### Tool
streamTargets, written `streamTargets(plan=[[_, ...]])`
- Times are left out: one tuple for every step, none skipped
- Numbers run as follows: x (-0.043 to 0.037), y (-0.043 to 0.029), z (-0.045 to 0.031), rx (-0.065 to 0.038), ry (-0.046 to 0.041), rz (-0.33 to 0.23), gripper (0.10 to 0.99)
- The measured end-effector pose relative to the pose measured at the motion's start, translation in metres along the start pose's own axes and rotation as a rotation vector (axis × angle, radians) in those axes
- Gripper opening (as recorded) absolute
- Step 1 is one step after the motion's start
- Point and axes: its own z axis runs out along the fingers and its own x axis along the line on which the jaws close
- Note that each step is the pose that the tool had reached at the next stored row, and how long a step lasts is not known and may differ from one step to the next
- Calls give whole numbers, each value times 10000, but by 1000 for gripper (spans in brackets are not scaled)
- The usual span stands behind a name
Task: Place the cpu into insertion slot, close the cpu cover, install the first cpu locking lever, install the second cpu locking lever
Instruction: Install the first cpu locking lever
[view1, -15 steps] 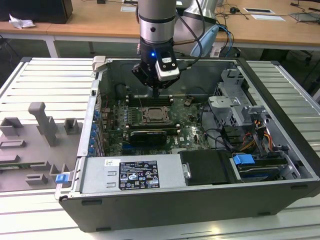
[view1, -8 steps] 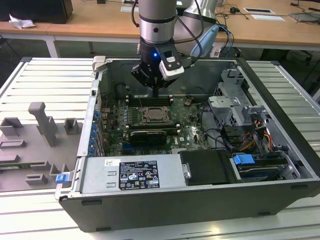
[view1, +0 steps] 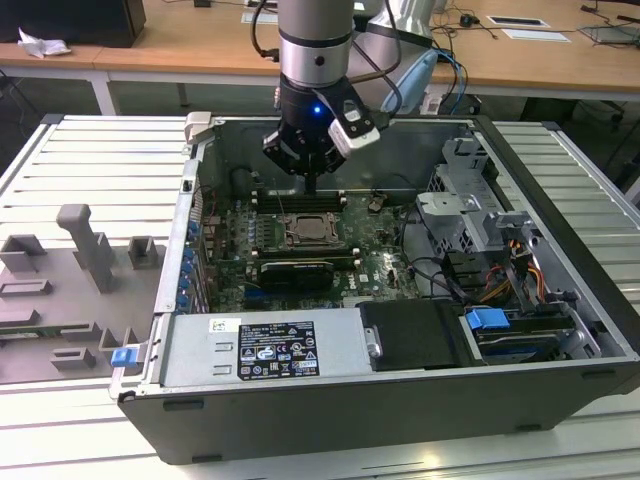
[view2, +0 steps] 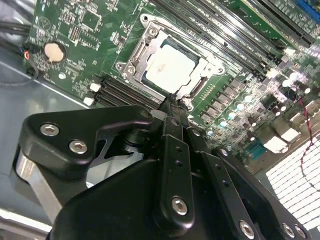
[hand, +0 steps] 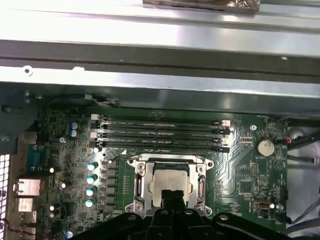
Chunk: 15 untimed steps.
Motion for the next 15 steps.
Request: streamTargets(plan=[[0, 0, 0, -5, 7, -123, 106], [0, 0, 0, -10, 15, -263, 106], [0, 0, 0, -14, 22, -382, 106], [1, 0, 0, -20, 32, -565, 106], [6, 0, 0, -23, 36, -624, 106], [19, 1, -1, -24, 38, -653, 106], [29, 2, -1, -24, 38, -663, 106], [35, 2, -1, -24, 38, -668, 106], [38, 3, -1, -24, 39, -674, 106], [43, 3, -1, -24, 39, -680, 106], [48, 3, -1, -25, 40, -689, 106], [52, 3, -1, -25, 40, -702, 106], [56, 4, -1, -26, 43, -733, 106], [57, 4, 0, -29, 46, -794, 106], [58, 3, 0, -30, 52, -870, 106]])
